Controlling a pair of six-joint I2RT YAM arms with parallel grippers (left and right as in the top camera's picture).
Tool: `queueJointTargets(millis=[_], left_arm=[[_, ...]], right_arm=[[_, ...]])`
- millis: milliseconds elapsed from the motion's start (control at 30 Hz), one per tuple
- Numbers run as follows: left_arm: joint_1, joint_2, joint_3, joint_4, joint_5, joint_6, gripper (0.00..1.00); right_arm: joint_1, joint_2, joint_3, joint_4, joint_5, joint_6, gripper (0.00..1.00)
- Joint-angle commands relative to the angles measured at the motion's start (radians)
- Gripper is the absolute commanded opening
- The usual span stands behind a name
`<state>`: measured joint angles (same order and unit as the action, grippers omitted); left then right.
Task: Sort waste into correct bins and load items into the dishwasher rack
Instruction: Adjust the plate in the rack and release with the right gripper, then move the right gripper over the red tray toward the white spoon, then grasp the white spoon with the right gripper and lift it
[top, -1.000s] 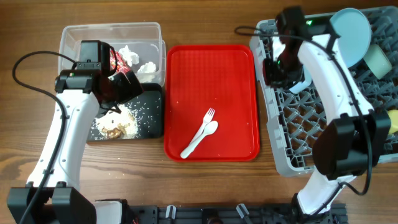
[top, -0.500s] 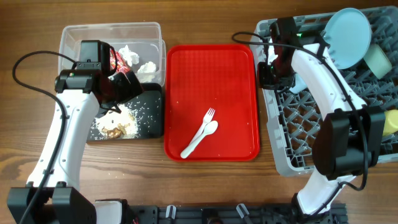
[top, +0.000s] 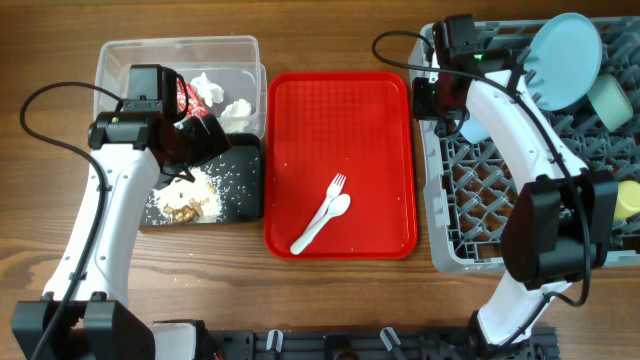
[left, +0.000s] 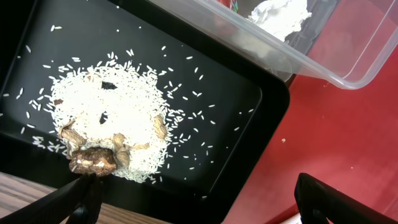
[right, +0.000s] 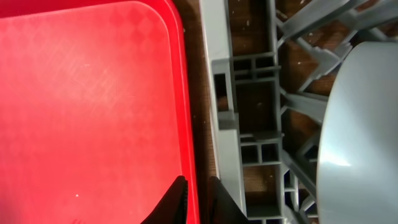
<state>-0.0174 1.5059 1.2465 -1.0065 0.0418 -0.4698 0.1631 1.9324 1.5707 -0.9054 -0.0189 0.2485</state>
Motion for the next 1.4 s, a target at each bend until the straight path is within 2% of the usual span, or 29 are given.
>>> queueJointTargets(millis=[0, 67, 167, 200, 233, 267, 300, 400, 467, 567, 600, 800, 967, 1033, 1200, 1367], left_arm=[[0.006, -0.014, 0.001, 0.0, -0.01, -0.01, 1.0], [0.006, -0.014, 0.001, 0.0, -0.01, -0.01, 1.0], [0.006, -0.014, 0.001, -0.001, -0.01, -0.009, 1.0], [0.006, -0.014, 0.001, -0.001, -0.01, -0.009, 1.0], [0.006, -0.014, 0.001, -0.001, -0.01, -0.009, 1.0], [0.006, -0.014, 0.001, -0.001, -0.01, -0.009, 1.0], [0.006, -0.014, 0.001, -0.001, -0.01, -0.009, 1.0], [0.006, -0.014, 0.001, -0.001, -0.01, -0.009, 1.0], [0.006, -0.014, 0.001, -0.001, -0.01, -0.009, 1.0], [0.006, -0.014, 0.001, 0.0, -0.01, -0.01, 1.0], [0.006, -0.014, 0.001, 0.0, -0.01, -0.01, 1.0], [0.006, -0.014, 0.001, 0.0, -0.01, -0.01, 1.0], [0.006, -0.014, 0.001, 0.0, -0.01, -0.01, 1.0], [0.006, -0.014, 0.001, 0.0, -0.01, -0.01, 1.0], [0.006, -0.014, 0.001, 0.0, -0.01, -0.01, 1.0], [0.006, -0.014, 0.001, -0.001, -0.01, -0.01, 1.0]], right_arm=[[-0.009, -0.001, 0.004, -0.036, -0.164, -0.124, 0.27], [-0.009, -0.016, 0.035, -0.087, -0.261, -0.168, 0.37], [0.019, -0.103, 0.051, -0.158, -0.276, -0.152, 0.38], [0.049, -0.131, 0.051, -0.183, -0.248, -0.107, 0.42], [0.092, -0.151, 0.051, -0.204, -0.209, -0.046, 0.51], [0.15, -0.153, 0.051, -0.215, -0.206, 0.002, 0.64], [0.192, -0.152, 0.04, -0.203, -0.252, 0.031, 0.97], [0.326, -0.152, -0.031, -0.122, -0.38, 0.167, 1.0], [0.439, -0.152, -0.094, -0.126, -0.233, 0.417, 0.93], [0.545, -0.139, -0.201, -0.086, -0.19, 0.591, 0.77], [0.568, -0.125, -0.237, -0.069, -0.191, 0.639, 0.76], [0.595, 0.018, -0.268, -0.023, -0.243, 0.703, 0.68], [0.595, 0.075, -0.268, -0.003, -0.195, 0.724, 0.55], [0.595, 0.075, -0.268, -0.003, -0.19, 0.729, 0.39], [0.541, 0.075, -0.268, 0.011, -0.183, 0.716, 0.12], [0.472, 0.075, -0.268, 0.008, -0.18, 0.639, 0.09]])
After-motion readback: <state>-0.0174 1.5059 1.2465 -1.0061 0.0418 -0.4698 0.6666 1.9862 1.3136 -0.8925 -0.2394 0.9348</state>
